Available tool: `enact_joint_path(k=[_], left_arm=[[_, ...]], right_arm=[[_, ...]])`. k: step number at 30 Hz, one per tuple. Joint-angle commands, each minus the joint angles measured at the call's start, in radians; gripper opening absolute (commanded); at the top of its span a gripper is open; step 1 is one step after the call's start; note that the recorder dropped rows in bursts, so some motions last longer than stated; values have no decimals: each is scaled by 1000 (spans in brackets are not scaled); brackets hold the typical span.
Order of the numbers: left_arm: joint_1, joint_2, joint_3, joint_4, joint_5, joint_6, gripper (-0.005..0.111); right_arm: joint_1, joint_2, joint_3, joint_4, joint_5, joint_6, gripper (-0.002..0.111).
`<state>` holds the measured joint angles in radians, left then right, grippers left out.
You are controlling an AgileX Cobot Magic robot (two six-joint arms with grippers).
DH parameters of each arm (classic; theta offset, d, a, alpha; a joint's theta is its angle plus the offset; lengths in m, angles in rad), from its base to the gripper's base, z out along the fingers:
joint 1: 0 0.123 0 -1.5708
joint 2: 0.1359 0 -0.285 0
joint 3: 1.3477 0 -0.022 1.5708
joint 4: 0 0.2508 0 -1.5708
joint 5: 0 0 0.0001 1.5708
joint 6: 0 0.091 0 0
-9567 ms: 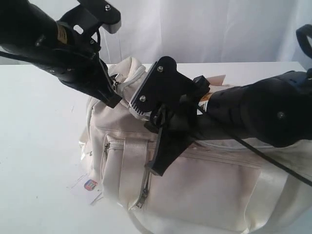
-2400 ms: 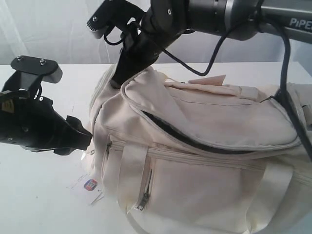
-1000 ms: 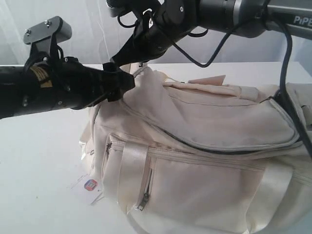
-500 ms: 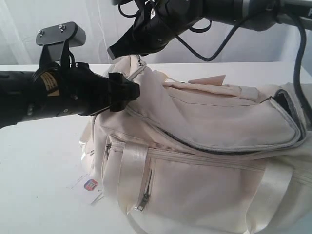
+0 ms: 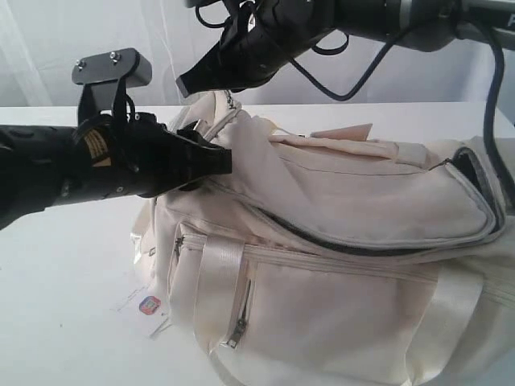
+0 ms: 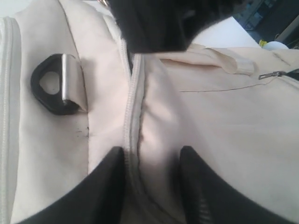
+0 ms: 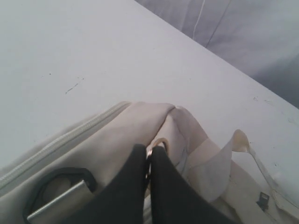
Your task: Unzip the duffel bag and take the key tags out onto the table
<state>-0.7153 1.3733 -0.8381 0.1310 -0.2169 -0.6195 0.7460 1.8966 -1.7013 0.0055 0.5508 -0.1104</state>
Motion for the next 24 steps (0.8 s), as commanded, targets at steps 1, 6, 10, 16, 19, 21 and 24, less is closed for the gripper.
enact_joint_path(k=[1,6,10,16,19,21,24], left_arm=[[-8,13,-2,9,-18,-17,18],[-8,11,-2,9,-25,-17,0],[-8,11,-2,9,43,-38,0],[-45,11,-2,9,60,-35,0],[-49,11,-2,9,60,-35,0],[-51,11,-2,12,60,-30,0],[-51,11,-2,12,60,-30,0]], right_arm=[[-8,14,-1,-11,-27,2,0],[-10,16,-1,-68,-77,1,0],[-21,32,-1,-142,-128,0,0],[-88,67,-1,-142,-223,-2,0],[-101,89,-1,-142,-286,-50,0],[-107,109,-1,-142,-316,-125,0],[-109,129,-1,-142,-324,-180,0]])
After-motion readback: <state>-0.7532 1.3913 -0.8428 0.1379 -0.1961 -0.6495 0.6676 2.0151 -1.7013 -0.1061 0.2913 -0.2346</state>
